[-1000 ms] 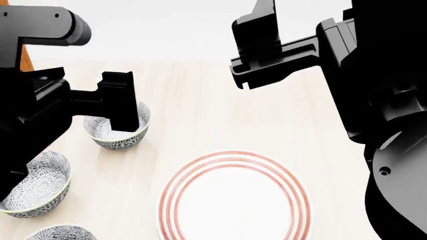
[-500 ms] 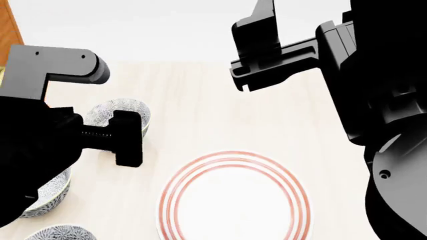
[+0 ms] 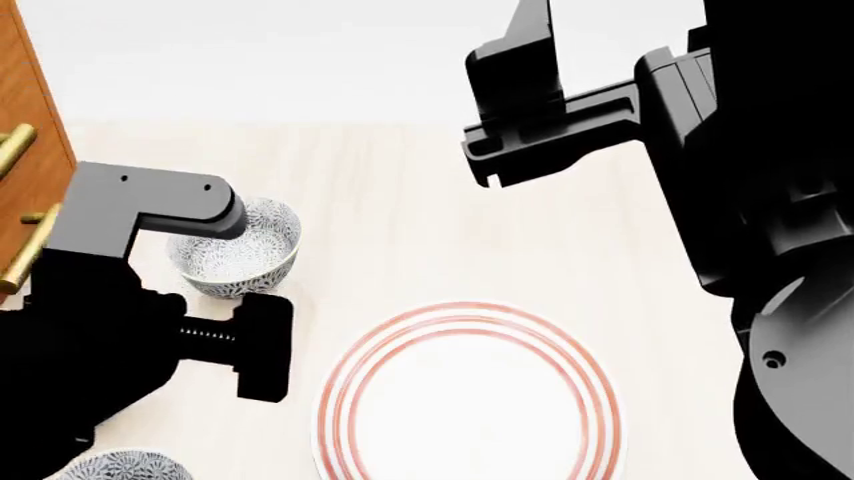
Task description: Put the bowl at the front on the plate.
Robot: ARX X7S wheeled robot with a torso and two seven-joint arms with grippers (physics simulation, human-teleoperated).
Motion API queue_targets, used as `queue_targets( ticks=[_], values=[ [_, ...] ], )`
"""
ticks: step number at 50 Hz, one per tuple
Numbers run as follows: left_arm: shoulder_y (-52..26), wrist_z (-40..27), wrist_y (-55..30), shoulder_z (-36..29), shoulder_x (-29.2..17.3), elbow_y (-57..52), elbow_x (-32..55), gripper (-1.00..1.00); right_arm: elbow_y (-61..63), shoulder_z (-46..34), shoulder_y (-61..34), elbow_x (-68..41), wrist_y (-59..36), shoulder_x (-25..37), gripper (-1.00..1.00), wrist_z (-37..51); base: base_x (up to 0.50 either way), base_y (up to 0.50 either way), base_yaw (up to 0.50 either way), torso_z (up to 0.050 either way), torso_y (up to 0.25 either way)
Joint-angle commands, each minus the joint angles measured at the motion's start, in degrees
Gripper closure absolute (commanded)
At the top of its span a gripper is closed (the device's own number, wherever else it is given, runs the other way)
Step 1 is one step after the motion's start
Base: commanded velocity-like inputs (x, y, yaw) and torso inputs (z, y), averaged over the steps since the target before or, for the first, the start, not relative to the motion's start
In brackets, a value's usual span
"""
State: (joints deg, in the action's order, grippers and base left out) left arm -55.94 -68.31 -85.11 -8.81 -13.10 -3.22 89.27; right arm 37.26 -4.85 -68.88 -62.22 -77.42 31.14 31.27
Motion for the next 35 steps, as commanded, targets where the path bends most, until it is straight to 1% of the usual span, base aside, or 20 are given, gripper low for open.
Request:
queue_targets(
  ticks=[1, 8, 14, 17, 24, 35],
  values=[
    [2.2, -0.1, 0.9, -2.4, -1.0, 1.6, 0.4, -1.00, 0.1, -0.2, 0.1, -0.4, 0.5, 0.5, -1.00, 0.2, 0.00, 0.00, 0.00, 0.000, 0.000],
    [3.7, -0.5, 1.5, -3.5, -1.8, 1.9, 0.5, -1.00, 0.1, -0.4, -0.2, -0.8, 0.5, 0.6, -1.00, 0.6, 0.00, 0.00, 0.00, 0.000, 0.000],
    [4.1, -2.2, 1.4, -3.8, -2.0, 2.7, 3.0, -1.00, 0.2, -0.3, -0.3, -1.3, 0.5, 0.8, -1.00, 0.9, 0.00, 0.00, 0.00, 0.000, 0.000],
    [4.9, -0.7, 1.7, -4.8, -2.5, 2.6, 1.6, -1.00, 0.2, -0.3, -0.1, -1.3, 0.9, 0.9, -1.00, 0.9, 0.00, 0.00, 0.00, 0.000, 0.000],
    [6.3, 0.3, 2.4, -6.3, -3.3, 2.1, 0.4, -1.00, -0.1, -0.9, 0.1, -0.8, 1.6, 1.1, -1.00, 0.7, 0.00, 0.00, 0.00, 0.000, 0.000],
    [8.2, -1.8, 2.5, -7.2, -4.3, 1.2, 4.0, -1.00, 0.1, -0.8, -0.3, -1.9, 1.2, 1.3, -1.00, 1.6, 0.00, 0.00, 0.00, 0.000, 0.000]
  ],
)
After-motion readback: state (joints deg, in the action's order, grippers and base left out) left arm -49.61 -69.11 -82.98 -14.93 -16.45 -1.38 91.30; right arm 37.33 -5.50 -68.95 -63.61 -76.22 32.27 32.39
